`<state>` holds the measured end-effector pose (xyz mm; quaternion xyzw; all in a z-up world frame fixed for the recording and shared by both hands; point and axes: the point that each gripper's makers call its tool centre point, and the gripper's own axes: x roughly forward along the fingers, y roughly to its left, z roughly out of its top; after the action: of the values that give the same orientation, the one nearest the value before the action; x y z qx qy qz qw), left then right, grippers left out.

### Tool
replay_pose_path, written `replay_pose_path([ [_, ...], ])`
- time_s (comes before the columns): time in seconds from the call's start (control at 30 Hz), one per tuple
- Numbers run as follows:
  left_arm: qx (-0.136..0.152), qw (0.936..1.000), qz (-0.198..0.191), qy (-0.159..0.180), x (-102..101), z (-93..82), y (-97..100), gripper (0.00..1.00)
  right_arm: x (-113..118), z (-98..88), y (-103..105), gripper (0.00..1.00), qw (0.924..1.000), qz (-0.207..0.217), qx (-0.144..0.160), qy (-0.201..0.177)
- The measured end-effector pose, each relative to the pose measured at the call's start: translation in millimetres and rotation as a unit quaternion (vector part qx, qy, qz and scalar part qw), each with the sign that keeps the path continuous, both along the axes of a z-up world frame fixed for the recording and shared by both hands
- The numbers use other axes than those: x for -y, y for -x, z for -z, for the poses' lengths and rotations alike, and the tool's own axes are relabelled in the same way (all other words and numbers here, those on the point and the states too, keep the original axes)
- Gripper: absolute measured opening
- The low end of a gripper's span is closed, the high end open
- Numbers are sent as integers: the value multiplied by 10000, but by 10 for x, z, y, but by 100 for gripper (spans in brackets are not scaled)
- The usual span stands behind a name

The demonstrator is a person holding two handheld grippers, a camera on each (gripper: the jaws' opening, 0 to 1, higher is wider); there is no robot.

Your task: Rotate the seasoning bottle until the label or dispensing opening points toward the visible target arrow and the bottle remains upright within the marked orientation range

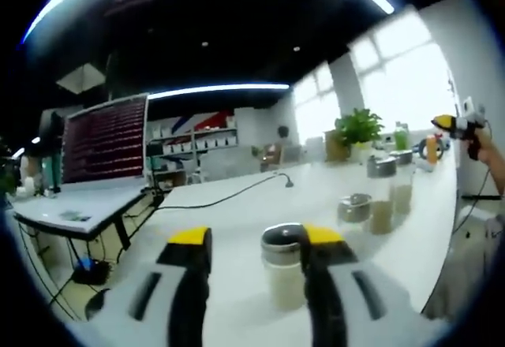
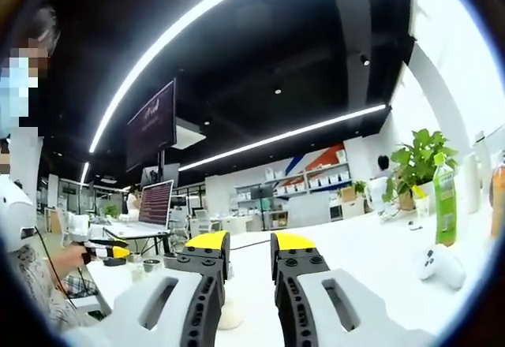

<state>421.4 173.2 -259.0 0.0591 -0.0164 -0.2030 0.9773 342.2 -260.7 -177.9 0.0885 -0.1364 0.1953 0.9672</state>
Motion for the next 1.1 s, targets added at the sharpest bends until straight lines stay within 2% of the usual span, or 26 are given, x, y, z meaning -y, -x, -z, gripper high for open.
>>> replay_pose_path([
  [0.1,-6,9999,95,58,61,-8,10,48,-7,-7,-2,20,10000,-31,-4,-49],
  [0.4,-70,9999,67,-136,81,79,-37,43,11,-5,-24,19,10000,-16,-14,-79],
  [0.67,-127,9998,174,-5,114,106,-45,39,34,-22,-23,19,9999,25,11,-106],
  [0.87,-171,9989,427,47,175,118,-21,29,32,-25,-19,18,9999,-11,7,-139],
  [1.1,-258,9985,457,124,172,143,-28,29,52,-31,-17,18,9999,35,11,-159],
])
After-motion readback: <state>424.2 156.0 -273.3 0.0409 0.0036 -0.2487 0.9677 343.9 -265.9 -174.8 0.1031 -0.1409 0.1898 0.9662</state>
